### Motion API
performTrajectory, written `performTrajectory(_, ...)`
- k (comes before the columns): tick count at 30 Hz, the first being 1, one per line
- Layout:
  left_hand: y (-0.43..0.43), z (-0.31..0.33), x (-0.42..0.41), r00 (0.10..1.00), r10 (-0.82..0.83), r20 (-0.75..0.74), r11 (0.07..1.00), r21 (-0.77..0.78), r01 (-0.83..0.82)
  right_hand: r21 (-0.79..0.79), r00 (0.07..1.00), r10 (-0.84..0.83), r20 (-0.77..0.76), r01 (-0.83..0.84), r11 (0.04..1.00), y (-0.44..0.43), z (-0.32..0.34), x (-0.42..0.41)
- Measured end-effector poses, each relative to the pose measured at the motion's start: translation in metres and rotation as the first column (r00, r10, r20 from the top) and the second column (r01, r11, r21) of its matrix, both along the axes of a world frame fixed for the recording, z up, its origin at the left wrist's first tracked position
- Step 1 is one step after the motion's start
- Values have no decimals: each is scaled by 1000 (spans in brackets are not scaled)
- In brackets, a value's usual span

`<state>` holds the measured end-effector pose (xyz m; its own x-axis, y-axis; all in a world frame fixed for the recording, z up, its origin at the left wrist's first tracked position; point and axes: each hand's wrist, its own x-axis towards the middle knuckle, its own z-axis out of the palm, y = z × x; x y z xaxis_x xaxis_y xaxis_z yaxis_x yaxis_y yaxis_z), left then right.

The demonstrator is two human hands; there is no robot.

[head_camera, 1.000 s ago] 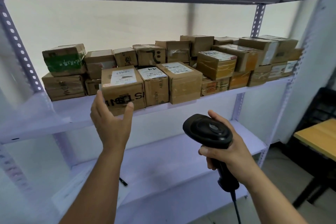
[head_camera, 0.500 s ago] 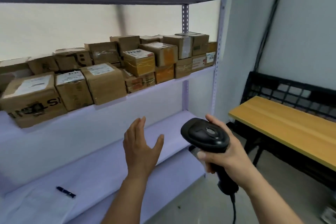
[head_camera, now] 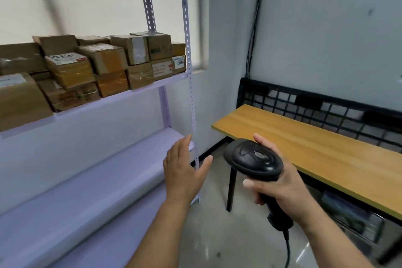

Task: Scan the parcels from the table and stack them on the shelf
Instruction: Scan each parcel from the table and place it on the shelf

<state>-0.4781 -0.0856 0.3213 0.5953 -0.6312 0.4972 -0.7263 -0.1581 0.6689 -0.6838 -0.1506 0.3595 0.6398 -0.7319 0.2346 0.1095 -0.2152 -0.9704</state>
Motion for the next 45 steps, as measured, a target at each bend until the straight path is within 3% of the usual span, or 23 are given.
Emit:
performTrajectory(8,-73,-1,-71,983,-173,55,984,43,171,29,981,-196,2,196,980,-31,-12,-82)
performTrajectory(17,-175,-11,-152,916,-398,49,916,83,393,29,896,-443,-34,444,895,-88,-27,-162)
performTrajectory(29,-348,-12,-297,712,-702,28,707,145,692,43,680,-732,-48,734,678,-190,-13,-286)
performTrajectory(45,-495,-28,-424,483,-876,-4,473,192,860,30,423,-896,-131,905,423,-289,-24,-381)
